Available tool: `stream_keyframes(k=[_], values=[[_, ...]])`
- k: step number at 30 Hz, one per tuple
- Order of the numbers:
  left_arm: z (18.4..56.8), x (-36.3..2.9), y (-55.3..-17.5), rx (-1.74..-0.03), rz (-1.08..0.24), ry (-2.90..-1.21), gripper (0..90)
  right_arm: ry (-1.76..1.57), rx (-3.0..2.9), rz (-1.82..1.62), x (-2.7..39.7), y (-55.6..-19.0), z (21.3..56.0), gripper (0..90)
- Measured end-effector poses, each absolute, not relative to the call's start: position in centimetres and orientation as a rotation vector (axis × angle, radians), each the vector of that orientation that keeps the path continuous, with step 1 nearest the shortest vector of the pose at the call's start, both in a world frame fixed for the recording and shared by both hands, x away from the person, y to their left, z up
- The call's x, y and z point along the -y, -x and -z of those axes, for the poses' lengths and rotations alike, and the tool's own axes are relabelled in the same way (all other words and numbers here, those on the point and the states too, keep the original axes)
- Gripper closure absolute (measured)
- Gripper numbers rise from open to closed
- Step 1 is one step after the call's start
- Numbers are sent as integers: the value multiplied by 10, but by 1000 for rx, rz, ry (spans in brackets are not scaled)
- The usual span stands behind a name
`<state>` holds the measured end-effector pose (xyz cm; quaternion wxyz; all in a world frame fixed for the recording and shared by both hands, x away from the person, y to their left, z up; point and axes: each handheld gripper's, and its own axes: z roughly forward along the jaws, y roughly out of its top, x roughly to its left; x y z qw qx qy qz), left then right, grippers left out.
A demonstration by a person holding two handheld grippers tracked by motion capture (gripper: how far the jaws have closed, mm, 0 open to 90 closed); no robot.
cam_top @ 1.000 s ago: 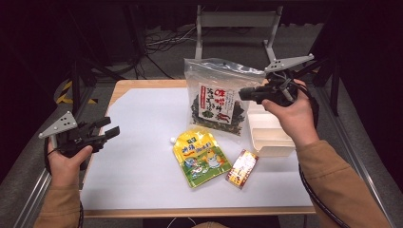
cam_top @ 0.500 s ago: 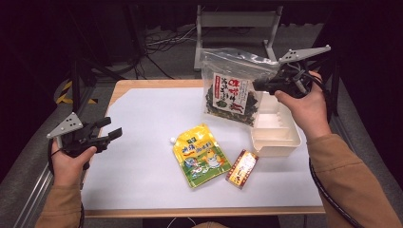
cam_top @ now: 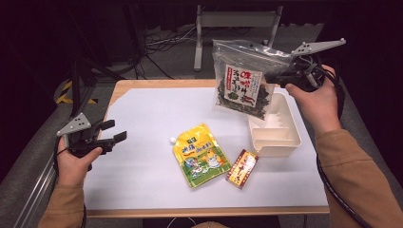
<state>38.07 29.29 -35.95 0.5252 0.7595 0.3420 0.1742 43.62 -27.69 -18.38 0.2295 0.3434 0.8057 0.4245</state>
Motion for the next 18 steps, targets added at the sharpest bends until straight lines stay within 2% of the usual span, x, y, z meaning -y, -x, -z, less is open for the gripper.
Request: stream_keyframes(k=[7,18], values=[[363,-283,-383,-824,-458,-1863,292,-965,-2173,-1151,289,-439,181,833],[368,-277,-387,-809,-472,-1885,220,-1006,-2122,-1105,307,-443,182,833]])
